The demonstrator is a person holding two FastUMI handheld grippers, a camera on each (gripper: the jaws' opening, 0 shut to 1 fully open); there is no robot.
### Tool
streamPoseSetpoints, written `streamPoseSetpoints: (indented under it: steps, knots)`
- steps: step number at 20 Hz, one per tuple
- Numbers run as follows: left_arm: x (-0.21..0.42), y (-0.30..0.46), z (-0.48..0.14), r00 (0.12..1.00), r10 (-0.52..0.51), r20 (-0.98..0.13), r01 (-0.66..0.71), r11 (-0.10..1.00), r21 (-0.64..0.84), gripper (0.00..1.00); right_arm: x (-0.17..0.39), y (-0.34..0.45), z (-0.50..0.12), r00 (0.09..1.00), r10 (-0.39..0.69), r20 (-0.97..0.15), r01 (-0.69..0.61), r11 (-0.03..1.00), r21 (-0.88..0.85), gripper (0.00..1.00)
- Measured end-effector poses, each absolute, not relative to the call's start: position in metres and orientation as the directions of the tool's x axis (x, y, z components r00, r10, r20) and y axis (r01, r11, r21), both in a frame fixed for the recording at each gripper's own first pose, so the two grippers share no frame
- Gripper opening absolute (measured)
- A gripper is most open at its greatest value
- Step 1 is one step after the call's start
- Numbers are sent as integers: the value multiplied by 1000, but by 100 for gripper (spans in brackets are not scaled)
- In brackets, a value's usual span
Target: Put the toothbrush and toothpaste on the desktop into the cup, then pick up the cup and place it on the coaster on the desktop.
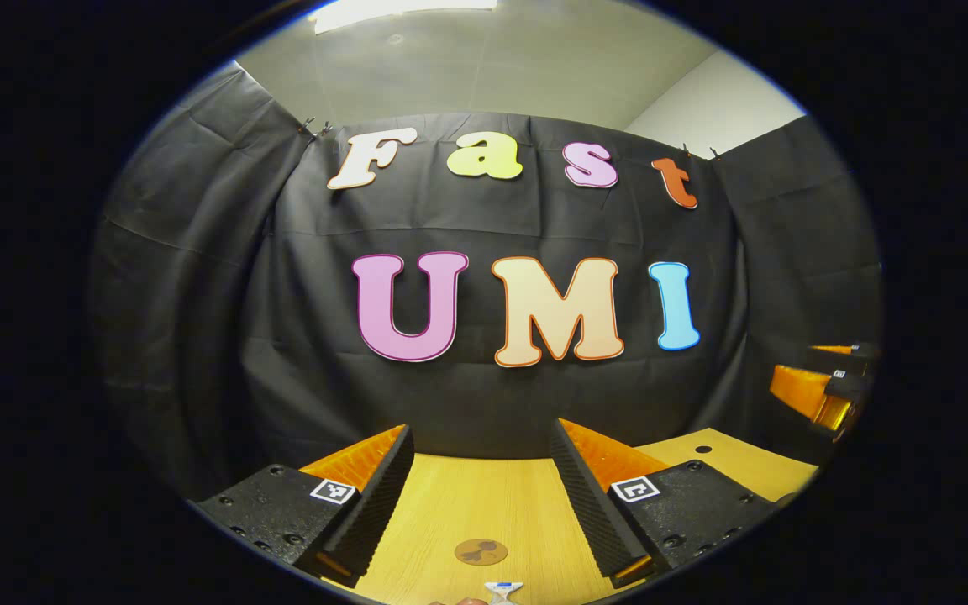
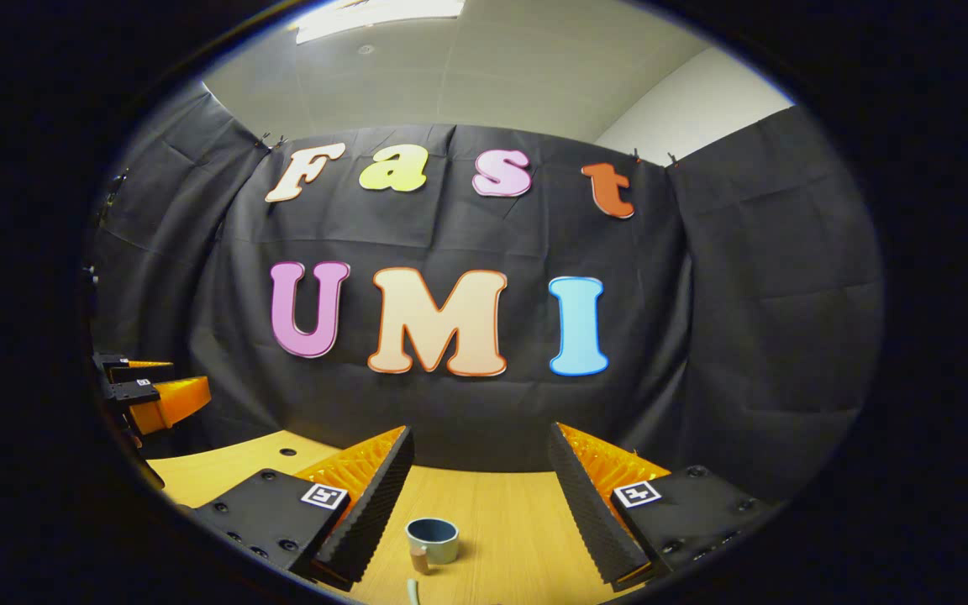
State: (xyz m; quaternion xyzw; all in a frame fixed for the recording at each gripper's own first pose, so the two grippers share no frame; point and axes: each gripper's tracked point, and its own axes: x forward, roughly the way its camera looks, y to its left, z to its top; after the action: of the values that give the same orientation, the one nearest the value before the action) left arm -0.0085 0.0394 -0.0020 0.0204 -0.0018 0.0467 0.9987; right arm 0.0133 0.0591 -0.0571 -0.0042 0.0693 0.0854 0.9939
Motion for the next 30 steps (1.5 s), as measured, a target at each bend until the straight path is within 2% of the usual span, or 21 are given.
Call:
streamPoseSetpoints:
  steps: [6, 12, 16, 25, 30]
  knots:
    - [-19, 51, 5, 993, 116, 22, -117, 992, 47, 94, 0, 79, -150, 882, 234, -410, -232, 971, 56, 99]
    - [-32, 60, 7, 988, 150, 23, -152, 986, 71, 94, -32, 98, -244, 712, 264, -651, -342, 940, 7, 100]
    - [-39, 66, -1, 984, 176, 2, -176, 982, 67, 94, -41, 102, -282, 644, 253, -722, -387, 922, -23, 100]
    - [-50, 82, -8, 976, 219, -21, -216, 972, 88, 94, -66, 106, -352, 424, 199, -884, -398, 917, 15, 100]
    - [-54, 88, -19, 971, 233, -48, -228, 969, 96, 94, -81, 103, -381, 329, 165, -930, -401, 916, 21, 100]
